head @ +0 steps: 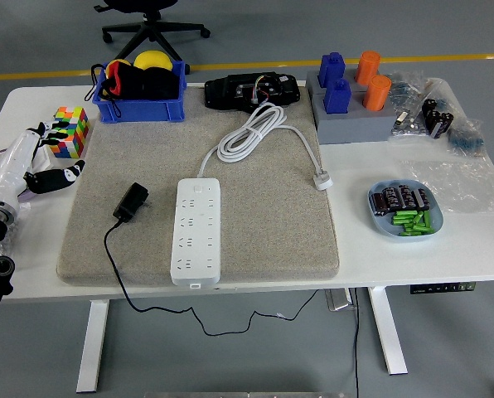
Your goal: Pull the plug out,throw it away,press the button
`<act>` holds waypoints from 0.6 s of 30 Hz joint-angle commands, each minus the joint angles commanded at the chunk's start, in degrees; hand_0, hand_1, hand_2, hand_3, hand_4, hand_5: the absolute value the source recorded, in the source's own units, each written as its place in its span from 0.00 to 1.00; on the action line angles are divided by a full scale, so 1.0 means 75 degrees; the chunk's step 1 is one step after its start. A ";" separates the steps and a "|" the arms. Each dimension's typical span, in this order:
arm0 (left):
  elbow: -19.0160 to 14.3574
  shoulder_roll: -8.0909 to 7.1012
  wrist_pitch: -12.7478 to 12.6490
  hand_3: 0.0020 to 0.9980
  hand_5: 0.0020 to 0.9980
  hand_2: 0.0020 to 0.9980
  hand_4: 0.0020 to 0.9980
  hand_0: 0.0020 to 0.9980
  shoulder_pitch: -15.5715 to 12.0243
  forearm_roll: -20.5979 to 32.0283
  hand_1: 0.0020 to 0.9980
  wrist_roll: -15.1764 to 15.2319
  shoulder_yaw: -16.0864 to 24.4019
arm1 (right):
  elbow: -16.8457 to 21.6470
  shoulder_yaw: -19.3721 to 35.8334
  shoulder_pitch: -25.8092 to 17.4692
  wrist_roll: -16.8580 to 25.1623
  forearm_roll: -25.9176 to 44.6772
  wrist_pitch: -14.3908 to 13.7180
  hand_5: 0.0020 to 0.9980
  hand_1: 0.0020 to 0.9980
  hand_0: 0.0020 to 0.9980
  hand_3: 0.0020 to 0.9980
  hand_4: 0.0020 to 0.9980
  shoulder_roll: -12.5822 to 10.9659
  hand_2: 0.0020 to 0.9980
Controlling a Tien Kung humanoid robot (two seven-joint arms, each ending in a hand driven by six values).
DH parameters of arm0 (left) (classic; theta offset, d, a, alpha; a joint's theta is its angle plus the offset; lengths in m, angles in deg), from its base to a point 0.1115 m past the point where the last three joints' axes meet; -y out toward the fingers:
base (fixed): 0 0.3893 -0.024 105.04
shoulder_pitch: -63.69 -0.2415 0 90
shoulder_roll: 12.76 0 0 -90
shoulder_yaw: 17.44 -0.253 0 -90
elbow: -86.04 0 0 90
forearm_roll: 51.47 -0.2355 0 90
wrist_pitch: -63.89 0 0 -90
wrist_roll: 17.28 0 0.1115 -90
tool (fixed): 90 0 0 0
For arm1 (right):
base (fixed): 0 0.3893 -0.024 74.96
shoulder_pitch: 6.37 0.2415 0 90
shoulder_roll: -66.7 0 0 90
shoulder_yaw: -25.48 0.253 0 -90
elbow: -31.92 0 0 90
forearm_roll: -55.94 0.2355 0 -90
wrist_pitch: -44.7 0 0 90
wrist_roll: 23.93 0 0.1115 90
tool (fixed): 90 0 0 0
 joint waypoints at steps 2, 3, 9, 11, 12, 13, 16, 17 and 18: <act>-0.0004 0.0001 0.0002 0.85 0.07 0.77 0.72 0.83 -0.0002 -0.0002 0.77 -0.0008 -0.0003 | 0.0000 -0.0003 0.0001 0.0003 0.0004 0.0002 0.49 0.68 0.70 0.62 0.71 0.0004 0.66; -0.0006 0.0001 0.0002 0.85 0.07 0.77 0.72 0.83 -0.0002 -0.0002 0.77 -0.0006 -0.0003 | 0.0000 -0.0008 0.0003 0.0006 0.0007 0.0004 0.49 0.68 0.70 0.62 0.71 0.0005 0.66; -0.0024 0.0007 -0.0005 0.85 0.06 0.77 0.72 0.83 -0.0006 0.0000 0.77 0.0004 0.0021 | 0.0000 -0.0002 0.0007 0.0005 -0.0001 0.0003 0.49 0.68 0.70 0.62 0.71 0.0000 0.66; -0.0029 0.0007 -0.0012 0.85 0.06 0.77 0.72 0.82 0.0001 0.0002 0.77 0.0016 0.0013 | 0.0000 0.0011 0.0010 0.0004 0.0001 0.0000 0.49 0.68 0.70 0.62 0.71 0.0000 0.66; -0.0028 0.0006 -0.0017 0.85 0.06 0.77 0.72 0.82 0.0006 0.0005 0.77 0.0024 0.0010 | 0.0000 0.0008 0.0010 0.0005 0.0009 0.0001 0.49 0.68 0.70 0.62 0.71 0.0001 0.66; -0.0028 0.0005 -0.0018 0.85 0.06 0.77 0.72 0.82 0.0010 0.0005 0.77 0.0026 0.0008 | 0.0000 0.0005 0.0011 0.0004 0.0014 0.0002 0.49 0.68 0.70 0.62 0.71 0.0002 0.66; -0.0034 0.0002 -0.0021 0.85 0.05 0.76 0.72 0.82 0.0019 0.0005 0.76 0.0026 0.0006 | 0.0000 0.0011 0.0018 0.0009 0.0017 0.0003 0.49 0.68 0.70 0.62 0.71 0.0009 0.66; -0.0032 0.0001 -0.0018 0.85 0.05 0.76 0.72 0.82 0.0020 0.0005 0.76 0.0024 0.0002 | 0.0000 0.0013 0.0019 0.0010 0.0015 0.0004 0.49 0.68 0.70 0.62 0.71 0.0010 0.66; -0.0030 0.0002 -0.0016 0.85 0.05 0.76 0.72 0.82 0.0019 0.0003 0.76 0.0021 0.0001 | 0.0000 0.0019 0.0019 0.0007 0.0012 0.0004 0.49 0.68 0.70 0.62 0.71 0.0012 0.66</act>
